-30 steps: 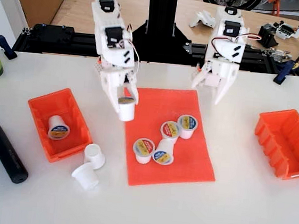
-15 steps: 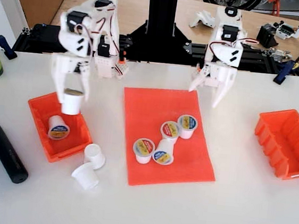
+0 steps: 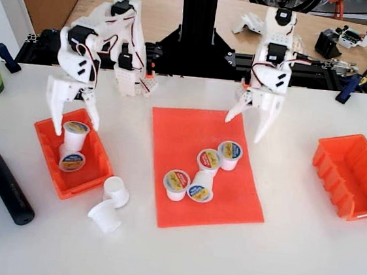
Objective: Sort the coffee pods, blue into left, red into right
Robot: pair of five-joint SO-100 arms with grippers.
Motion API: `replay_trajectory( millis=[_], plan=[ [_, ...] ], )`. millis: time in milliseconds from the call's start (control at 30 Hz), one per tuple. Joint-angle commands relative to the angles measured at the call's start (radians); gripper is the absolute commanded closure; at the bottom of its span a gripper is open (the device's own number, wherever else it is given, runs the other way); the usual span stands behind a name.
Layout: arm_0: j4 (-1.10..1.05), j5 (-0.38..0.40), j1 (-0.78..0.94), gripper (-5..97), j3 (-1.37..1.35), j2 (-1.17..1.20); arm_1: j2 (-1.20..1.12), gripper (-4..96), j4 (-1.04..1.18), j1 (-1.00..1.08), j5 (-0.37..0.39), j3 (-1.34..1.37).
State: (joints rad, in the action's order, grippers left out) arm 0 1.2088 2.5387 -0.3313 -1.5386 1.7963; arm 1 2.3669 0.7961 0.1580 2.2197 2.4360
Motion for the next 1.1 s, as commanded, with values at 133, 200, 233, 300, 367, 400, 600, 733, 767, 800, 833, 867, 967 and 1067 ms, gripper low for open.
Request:
replay_trajectory(
  millis=[133, 200, 233, 300, 367, 400, 600, 733, 767, 800, 833, 867, 967, 1067],
  plan=[
    [0.318, -0.166, 0.291, 57, 0.064, 0.14, -0.025, 46.7, -0.124, 0.009, -0.034, 0.038],
    [0.273, -0.296, 0.408, 57, 0.058, 0.106, -0.028, 46.9, -0.129, 0.006, -0.041, 0.038],
    [0.249, -0.339, 0.453, 57, 0.058, 0.075, -0.028, 47.0, -0.126, 0.005, -0.035, 0.038],
    [0.173, -0.414, 0.523, 57, 0.058, 0.008, -0.028, 47.0, -0.126, -0.003, -0.021, 0.04],
    [0.106, -0.446, 0.557, 57, 0.06, -0.057, -0.029, 47.0, -0.127, -0.009, -0.012, 0.04],
    [0.072, -0.453, 0.565, 57, 0.058, -0.087, -0.029, 47.1, -0.127, -0.009, -0.014, 0.04],
    [-0.114, -0.449, 0.578, 57, 0.061, -0.262, -0.017, 47.2, -0.103, 0.003, -0.037, 0.034],
    [-0.265, -0.442, 0.577, 57, 0.063, -0.336, 0.008, 47.2, -0.052, -0.002, 0.0, 0.021],
    [-0.293, -0.442, 0.577, 57, 0.063, -0.348, 0.011, 47.2, -0.048, -0.002, 0.005, 0.021],
    [-0.314, -0.442, 0.577, 57, 0.063, -0.356, 0.012, 47.2, -0.048, 0.002, 0.003, 0.021],
    [-0.325, -0.44, 0.577, 57, 0.063, -0.362, 0.012, 47.2, -0.044, 0.005, 0.0, 0.021],
    [-0.336, -0.44, 0.577, 57, 0.063, -0.365, 0.014, 47.2, -0.04, 0.009, 0.002, 0.021],
    [-0.356, -0.44, 0.578, 56, 0.063, -0.377, 0.015, 47.2, -0.029, 0.009, 0.015, 0.021],
    [-0.388, -0.437, 0.583, 57, 0.064, -0.422, 0.015, 47.4, -0.032, 0.009, 0.009, 0.02]
  ],
)
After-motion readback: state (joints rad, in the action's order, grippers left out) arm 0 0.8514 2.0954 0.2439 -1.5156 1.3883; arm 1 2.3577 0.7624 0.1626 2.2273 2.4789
